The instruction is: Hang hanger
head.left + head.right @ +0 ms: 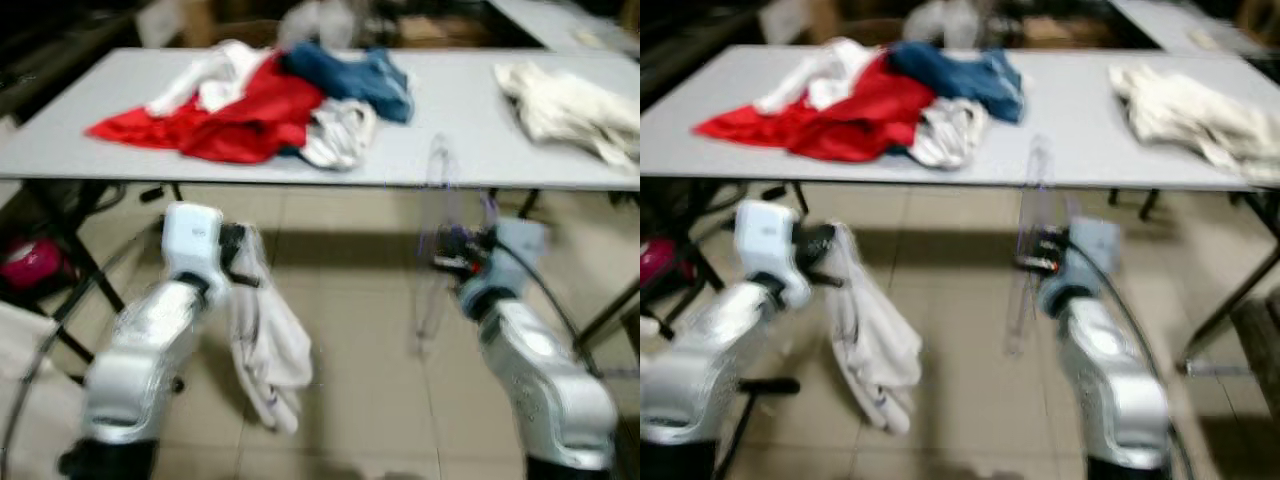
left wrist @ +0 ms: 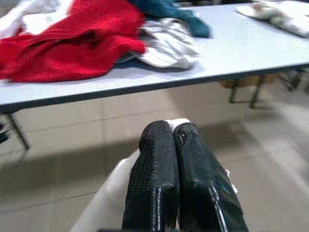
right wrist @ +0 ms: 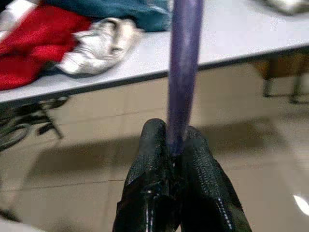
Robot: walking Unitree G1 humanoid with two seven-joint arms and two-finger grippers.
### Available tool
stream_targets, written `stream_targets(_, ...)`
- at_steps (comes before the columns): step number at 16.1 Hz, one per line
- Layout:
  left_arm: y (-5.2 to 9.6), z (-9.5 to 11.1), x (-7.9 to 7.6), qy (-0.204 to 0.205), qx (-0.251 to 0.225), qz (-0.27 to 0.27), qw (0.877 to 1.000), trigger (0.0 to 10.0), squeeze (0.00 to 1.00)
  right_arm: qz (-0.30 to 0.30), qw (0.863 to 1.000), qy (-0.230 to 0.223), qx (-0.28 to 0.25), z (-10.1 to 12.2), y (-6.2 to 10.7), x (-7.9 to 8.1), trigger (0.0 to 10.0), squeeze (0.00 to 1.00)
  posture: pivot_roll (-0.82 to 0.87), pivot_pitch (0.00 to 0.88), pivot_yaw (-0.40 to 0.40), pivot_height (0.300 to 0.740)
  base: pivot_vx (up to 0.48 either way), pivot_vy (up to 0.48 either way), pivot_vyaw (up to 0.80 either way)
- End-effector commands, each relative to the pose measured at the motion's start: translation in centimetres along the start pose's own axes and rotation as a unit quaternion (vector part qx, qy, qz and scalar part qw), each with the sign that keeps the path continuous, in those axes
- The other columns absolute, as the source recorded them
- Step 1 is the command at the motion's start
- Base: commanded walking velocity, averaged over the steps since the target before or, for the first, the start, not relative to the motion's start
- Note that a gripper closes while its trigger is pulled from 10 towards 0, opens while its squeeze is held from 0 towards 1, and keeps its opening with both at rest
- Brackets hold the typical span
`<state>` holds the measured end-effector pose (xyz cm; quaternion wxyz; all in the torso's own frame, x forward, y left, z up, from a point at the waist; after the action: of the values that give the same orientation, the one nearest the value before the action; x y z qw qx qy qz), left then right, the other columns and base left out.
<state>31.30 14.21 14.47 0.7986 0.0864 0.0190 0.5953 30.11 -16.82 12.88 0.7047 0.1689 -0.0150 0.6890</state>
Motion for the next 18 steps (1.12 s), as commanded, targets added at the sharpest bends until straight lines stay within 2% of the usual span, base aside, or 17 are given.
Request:
stream_targets(1,0.22,0.84,0.94,-0.011,-0.014,0.014,1.0,10.0,0.0,0.018,1.0,-0.004,-0.009,0.53,-0.03,1.11,10.0,0.0,-0.13,0.026,0.056,0.74,0.0,0.472,-0.79)
stream_targets(4,0.28,0.92,0.92,-0.013,-0.018,0.019,1.0,10.0,0.0,0.021,1.0,-0.003,-0.008,0.49,0.0,1.2,10.0,0.0,-0.13,0.025,0.052,0.74,0.0,0.157,-0.76)
stream_targets(18,0.25,1.2,0.78,-0.011,-0.03,0.021,0.999,10.0,0.0,0.025,1.0,0.009,-0.007,0.56,-0.09,1.22,10.0,0.0,-0.13,0.013,0.043,0.74,0.0,0.0,0.0)
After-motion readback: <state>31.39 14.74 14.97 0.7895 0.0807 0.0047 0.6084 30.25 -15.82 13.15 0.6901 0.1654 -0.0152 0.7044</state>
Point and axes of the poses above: a point about 5 cm out from each wrist's last joint towards the gripper, its own y axis pointing back from the gripper into the wrist, its own z axis along the axis of the wrist's last joint, x = y × z, the point moved 4 cm from there along -y, pointing out of the wrist towards the gripper, and after that the axes turned 4 degrees about -y, right-handed, at the moved point
